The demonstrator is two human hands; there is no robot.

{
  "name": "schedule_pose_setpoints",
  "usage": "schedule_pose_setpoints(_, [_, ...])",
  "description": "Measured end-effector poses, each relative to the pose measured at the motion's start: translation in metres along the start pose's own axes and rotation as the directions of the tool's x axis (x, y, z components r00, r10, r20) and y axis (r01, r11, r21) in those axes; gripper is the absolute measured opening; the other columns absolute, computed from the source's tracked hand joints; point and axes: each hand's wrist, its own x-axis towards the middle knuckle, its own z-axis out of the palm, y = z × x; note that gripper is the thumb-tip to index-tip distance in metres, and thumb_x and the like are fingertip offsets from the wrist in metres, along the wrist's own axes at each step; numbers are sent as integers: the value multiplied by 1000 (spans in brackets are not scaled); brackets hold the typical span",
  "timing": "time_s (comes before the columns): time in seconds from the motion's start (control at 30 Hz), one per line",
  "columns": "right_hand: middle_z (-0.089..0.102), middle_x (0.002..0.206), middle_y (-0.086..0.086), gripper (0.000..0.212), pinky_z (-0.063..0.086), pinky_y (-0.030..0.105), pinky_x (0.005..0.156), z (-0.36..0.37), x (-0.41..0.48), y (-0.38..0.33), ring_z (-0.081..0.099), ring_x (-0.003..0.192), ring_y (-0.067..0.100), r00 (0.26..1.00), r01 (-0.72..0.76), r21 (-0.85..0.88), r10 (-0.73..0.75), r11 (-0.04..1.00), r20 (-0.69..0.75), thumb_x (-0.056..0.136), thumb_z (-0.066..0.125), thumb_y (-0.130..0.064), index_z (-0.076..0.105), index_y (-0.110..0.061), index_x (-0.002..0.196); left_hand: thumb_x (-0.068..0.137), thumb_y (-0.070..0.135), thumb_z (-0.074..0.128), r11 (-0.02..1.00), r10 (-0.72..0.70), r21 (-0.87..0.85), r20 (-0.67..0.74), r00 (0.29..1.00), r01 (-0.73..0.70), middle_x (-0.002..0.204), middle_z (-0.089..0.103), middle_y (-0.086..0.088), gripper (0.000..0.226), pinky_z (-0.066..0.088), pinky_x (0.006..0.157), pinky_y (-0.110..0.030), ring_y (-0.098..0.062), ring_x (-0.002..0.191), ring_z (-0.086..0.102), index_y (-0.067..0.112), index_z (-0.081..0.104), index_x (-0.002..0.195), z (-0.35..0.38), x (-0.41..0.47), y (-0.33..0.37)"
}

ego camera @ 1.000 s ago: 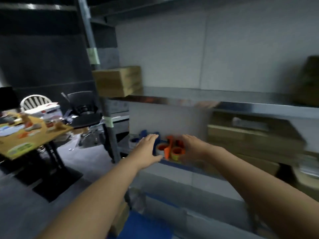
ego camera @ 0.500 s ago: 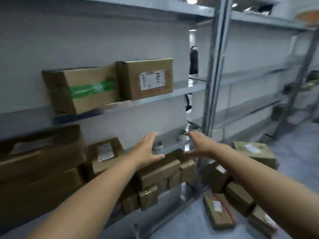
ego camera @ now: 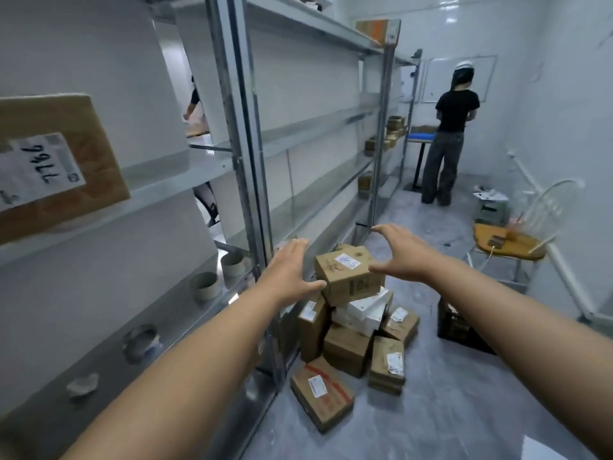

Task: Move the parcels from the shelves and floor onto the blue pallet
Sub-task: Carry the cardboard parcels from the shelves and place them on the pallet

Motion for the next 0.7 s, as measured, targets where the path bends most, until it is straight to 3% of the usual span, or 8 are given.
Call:
schedule_pose_setpoints(0.33, [35,153,0,81,32,36,112,39,121,40,33,139,19,969,-230,-55,234,972,78,83,68,-46,28,-20,150,75,56,73,990,54,-135,109,993,-39,156,27,6,97,17,117,-35,-17,144,25,25,20,151,56,152,-81])
schedule_pose_setpoints(0.7, [34,154,2,79,31,39,114,82,232,106,33,140,21,939,-321,14,317,947,131,85,66,-44,29,-18,149,74,65,66,974,-18,-219,200,980,63,153,31,10,93,30,113,-44,-18,140,31,32,22,149,125,269,-119])
